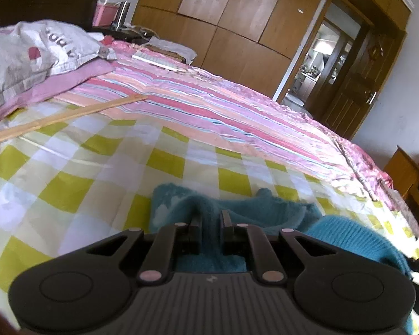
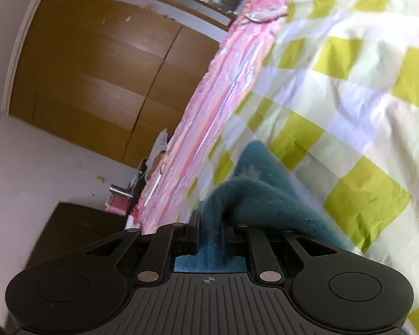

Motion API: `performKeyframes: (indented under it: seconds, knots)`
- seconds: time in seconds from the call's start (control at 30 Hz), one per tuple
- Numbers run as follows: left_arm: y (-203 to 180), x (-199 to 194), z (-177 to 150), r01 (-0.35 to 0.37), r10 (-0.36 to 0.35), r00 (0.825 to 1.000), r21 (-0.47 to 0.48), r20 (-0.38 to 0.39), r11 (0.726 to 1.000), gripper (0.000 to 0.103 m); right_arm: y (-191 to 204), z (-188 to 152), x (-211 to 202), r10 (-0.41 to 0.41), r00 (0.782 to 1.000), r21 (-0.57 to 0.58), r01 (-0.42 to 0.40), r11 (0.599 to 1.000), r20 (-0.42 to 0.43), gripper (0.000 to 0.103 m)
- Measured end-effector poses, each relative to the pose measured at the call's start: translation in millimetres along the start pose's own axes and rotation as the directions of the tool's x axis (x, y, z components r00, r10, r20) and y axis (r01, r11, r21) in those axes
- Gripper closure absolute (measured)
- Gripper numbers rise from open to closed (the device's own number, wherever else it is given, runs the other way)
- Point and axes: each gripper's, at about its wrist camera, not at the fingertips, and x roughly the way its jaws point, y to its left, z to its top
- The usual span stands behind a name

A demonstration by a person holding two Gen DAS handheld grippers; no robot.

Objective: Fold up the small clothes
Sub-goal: 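Lift the hem and fold it toward the collar with the right gripper while the left gripper grips the hem, then lay the hem down on the collar and open both grippers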

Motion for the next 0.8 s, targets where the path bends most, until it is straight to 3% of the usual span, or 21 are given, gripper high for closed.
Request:
performKeyframes:
  seconds: [0.13, 0.27, 0.43, 0.53, 0.63, 0.8]
  knots:
    - [5, 0, 2, 0.010, -0.010, 1.000, -0.047, -0.010, 0.999, 0.082, 3, -1, -1, 0.008, 1.000, 0.000, -0.008, 1.000, -0.003, 0.084]
    - [6, -4, 2, 0.018, -0.019, 1.000, -0.072, -0.008, 0.997, 0.080, 10, 2, -3, 0.062, 0.998, 0.002, -0.062, 0.998, -0.004, 0.062]
    - [9, -6, 8, 0.045, -0.045, 0.999, -0.146, 0.003, 0.988, 0.068, 24, 8, -9, 0.078, 0.995, -0.079, -0.073, 0.994, 0.057, 0.053]
    - [6, -16, 9, -0.015, 0.025, 0.997, -0.132, 0.069, 0.991, 0.059, 30, 10, -10, 0.036, 0.998, -0.146, -0.027, 0.989, 0.059, 0.053]
    - [2, -27, 10, -0.103, 0.114, 0.985, -0.083, 0.133, 0.991, 0.055, 36, 6, -11, -0.018, 0.997, -0.252, 0.036, 0.967, 0.073, 0.053]
    - [-7, -41, -3, -0.155, 0.148, 0.976, 0.028, 0.160, 0.988, 0.054, 38, -2, -10, -0.072, 0.994, -0.358, 0.098, 0.928, 0.086, 0.053]
